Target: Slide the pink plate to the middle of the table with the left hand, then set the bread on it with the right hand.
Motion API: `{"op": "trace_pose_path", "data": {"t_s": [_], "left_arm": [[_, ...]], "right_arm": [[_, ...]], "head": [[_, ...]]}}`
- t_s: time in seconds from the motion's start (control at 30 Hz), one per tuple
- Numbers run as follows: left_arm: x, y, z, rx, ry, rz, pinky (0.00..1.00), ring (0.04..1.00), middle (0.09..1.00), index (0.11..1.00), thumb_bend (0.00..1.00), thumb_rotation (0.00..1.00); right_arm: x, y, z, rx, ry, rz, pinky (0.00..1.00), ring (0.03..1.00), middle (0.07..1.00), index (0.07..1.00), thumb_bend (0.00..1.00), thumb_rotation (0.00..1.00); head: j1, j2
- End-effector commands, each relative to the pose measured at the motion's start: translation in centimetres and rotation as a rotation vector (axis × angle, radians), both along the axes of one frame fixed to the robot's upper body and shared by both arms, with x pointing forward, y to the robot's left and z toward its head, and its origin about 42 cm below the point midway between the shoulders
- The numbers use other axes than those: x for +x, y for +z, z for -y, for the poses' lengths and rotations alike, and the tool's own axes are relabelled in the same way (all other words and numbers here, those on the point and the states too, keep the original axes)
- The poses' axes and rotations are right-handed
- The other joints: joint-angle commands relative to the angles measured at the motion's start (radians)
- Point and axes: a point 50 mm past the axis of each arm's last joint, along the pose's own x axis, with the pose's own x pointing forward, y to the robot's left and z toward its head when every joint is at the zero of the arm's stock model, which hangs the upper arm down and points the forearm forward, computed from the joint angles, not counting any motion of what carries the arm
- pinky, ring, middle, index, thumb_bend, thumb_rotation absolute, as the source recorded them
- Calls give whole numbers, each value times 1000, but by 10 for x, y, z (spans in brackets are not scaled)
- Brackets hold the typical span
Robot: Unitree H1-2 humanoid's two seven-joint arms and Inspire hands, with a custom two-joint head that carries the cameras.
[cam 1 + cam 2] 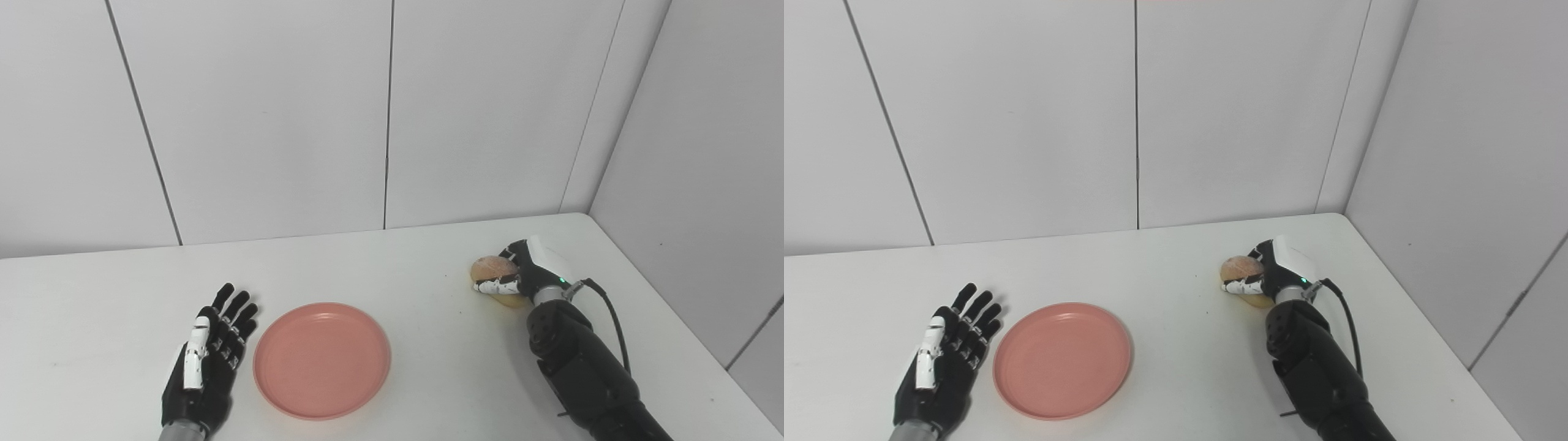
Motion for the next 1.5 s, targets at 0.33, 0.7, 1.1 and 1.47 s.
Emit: {"op": "trace_pose_path", "data": {"t_s": [0.33, 0.7, 1.1, 1.47], "left_arm": [[-16, -34, -2, 29, 23, -156, 947, 912, 923, 918, 298, 1000], [-18, -32, 8, 43, 9, -146, 945, 916, 928, 922, 311, 1000], [-23, -30, 35, 62, 32, -162, 904, 893, 906, 895, 321, 1000], [-23, -29, 62, 84, 37, -155, 877, 876, 888, 880, 349, 1000]], "right_arm": [[-9, 59, -22, -14, 100, 180, 293, 363, 425, 453, 444, 229], [-33, 98, -71, -12, 255, 289, 277, 341, 409, 483, 439, 195], [-49, 96, -130, -45, 460, 277, 252, 312, 396, 463, 456, 151], [-53, 70, -172, -74, 596, 209, 270, 365, 460, 569, 466, 162]], "head": [[30, 9], [102, 24], [275, 46], [429, 68]]}}
